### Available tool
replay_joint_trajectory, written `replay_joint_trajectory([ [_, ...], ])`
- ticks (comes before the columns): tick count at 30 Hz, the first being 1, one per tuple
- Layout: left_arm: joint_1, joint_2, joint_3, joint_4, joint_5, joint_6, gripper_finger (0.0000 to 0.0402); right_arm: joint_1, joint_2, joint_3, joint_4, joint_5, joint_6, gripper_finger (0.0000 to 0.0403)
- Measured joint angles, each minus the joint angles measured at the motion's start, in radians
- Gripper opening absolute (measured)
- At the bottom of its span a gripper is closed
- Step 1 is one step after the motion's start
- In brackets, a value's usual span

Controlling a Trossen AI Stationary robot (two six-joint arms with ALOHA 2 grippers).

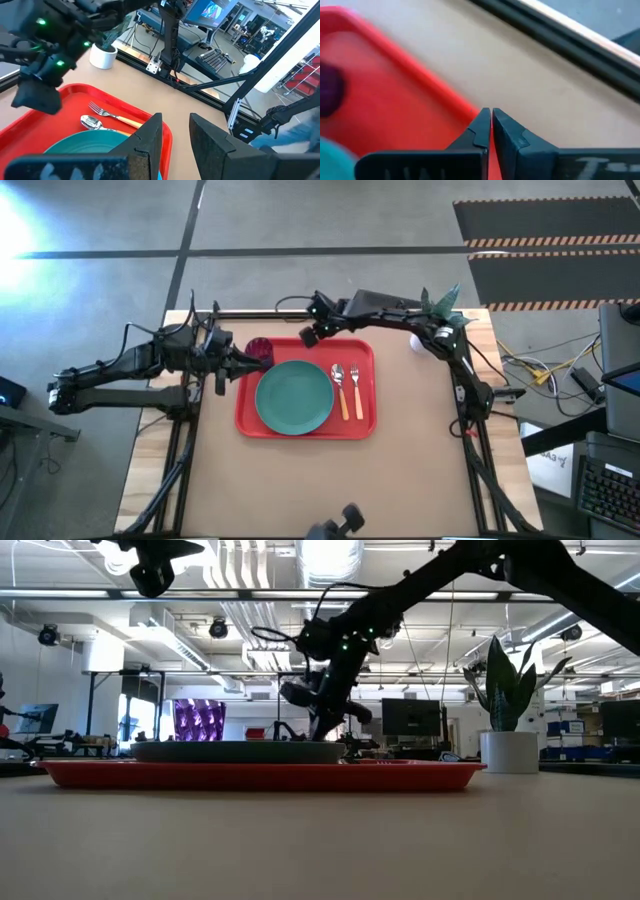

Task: Pick and place plate/cup/fork/spoon on tray
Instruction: Move the red tray to the center of the table

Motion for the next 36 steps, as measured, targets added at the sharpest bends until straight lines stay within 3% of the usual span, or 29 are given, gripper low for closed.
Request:
replay_joint_trajectory([
  [15, 0.000, 0.000, 0.000, -0.001, 0.000, 0.005, 0.0080, -0.045, 0.005, -0.052, 0.014, -0.029, 0.043, 0.0008],
  [36, 0.000, 0.000, 0.000, -0.019, 0.015, 0.005, 0.0080, -0.008, 0.002, -0.134, 0.015, -0.020, 0.031, 0.0008],
])
